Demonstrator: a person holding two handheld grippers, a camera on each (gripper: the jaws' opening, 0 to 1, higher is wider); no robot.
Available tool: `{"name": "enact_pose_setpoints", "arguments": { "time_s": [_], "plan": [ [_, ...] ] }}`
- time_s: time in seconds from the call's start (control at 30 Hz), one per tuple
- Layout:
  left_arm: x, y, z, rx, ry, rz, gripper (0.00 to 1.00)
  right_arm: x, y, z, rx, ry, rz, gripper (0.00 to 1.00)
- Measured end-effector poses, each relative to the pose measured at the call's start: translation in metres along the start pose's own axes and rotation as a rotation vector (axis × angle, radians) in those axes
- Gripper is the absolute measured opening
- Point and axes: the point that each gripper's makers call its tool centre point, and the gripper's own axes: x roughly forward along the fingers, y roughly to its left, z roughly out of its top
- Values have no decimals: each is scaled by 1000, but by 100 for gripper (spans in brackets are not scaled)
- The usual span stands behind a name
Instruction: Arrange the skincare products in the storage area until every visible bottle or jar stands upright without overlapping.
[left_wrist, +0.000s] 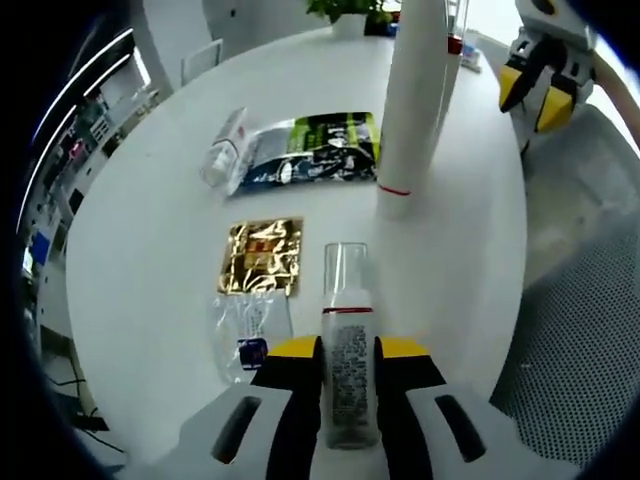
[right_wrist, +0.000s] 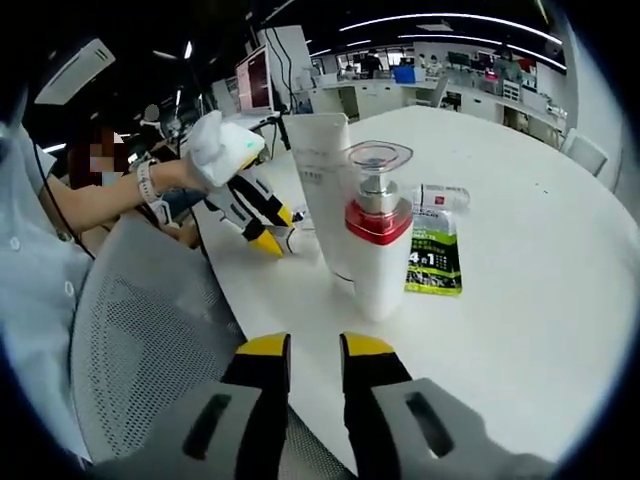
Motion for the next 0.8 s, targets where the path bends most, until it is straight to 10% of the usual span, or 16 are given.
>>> {"name": "enact_pose_setpoints", "arguments": {
  "time_s": [0.8],
  "plan": [
    [-55, -53, 27, -38, -249, -74, 15, 17, 27, 15, 179, -199, 93, 24]
  ]
}}
